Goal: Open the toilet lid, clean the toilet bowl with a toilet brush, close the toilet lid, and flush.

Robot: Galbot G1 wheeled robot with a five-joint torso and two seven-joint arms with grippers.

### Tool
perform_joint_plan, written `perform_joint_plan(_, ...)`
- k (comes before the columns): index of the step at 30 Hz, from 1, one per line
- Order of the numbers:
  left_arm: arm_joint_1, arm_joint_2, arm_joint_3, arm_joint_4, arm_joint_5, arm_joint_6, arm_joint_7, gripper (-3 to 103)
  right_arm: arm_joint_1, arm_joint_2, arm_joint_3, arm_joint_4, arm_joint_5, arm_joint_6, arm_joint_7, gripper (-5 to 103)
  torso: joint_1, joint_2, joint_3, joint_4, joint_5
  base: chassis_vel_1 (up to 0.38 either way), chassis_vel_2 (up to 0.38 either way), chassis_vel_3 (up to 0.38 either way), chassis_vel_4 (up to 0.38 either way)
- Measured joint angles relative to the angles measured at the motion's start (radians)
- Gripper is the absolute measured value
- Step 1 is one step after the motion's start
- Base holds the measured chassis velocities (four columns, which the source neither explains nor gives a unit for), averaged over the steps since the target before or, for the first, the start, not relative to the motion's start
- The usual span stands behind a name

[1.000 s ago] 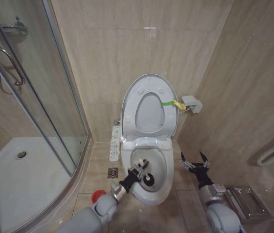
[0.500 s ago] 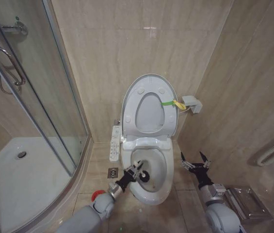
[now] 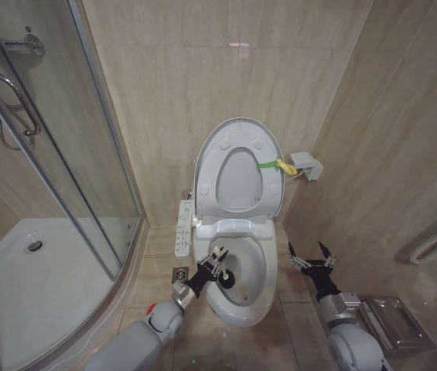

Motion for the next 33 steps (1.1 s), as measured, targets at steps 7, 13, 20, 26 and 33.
perform_joint_plan(7, 0.006, -0.016, 0.007, 0.002, -0.002, 0.01, -0.008, 19, 0.0, 0.0, 0.0, 0.0, 0.0, 0.0, 0.0, 100, 0.0, 0.0, 0.0, 0.0001, 0.0, 0.0, 0.0, 0.0, 0.0)
perform_joint_plan(13, 0.004, -0.018, 0.012, -0.009, -0.014, 0.018, -0.011, 19, 0.0, 0.0, 0.0, 0.0, 0.0, 0.0, 0.0, 100, 0.0, 0.0, 0.0, 0.0001, 0.0, 0.0, 0.0, 0.0, 0.0)
perform_joint_plan(20, 0.004, -0.056, 0.017, 0.019, -0.022, 0.013, -0.011, 19, 0.0, 0.0, 0.0, 0.0, 0.0, 0.0, 0.0, 100, 0.0, 0.0, 0.0, 0.0, 0.0, 0.0, 0.0, 0.0, 0.0)
perform_joint_plan(26, 0.0, -0.085, 0.027, 0.085, -0.017, 0.003, 0.004, 19, 0.0, 0.0, 0.0, 0.0, 0.0, 0.0, 0.0, 100, 0.0, 0.0, 0.0, 0.0, 0.0, 0.0, 0.0, 0.0, 0.0)
perform_joint_plan(33, -0.023, -0.072, 0.012, 0.15, -0.002, -0.005, 0.011, 19, 0.0, 0.0, 0.0, 0.0, 0.0, 0.0, 0.0, 100, 0.0, 0.0, 0.0, 0.0002, 0.0001, 0.0, 0.0, 0.0, 0.0)
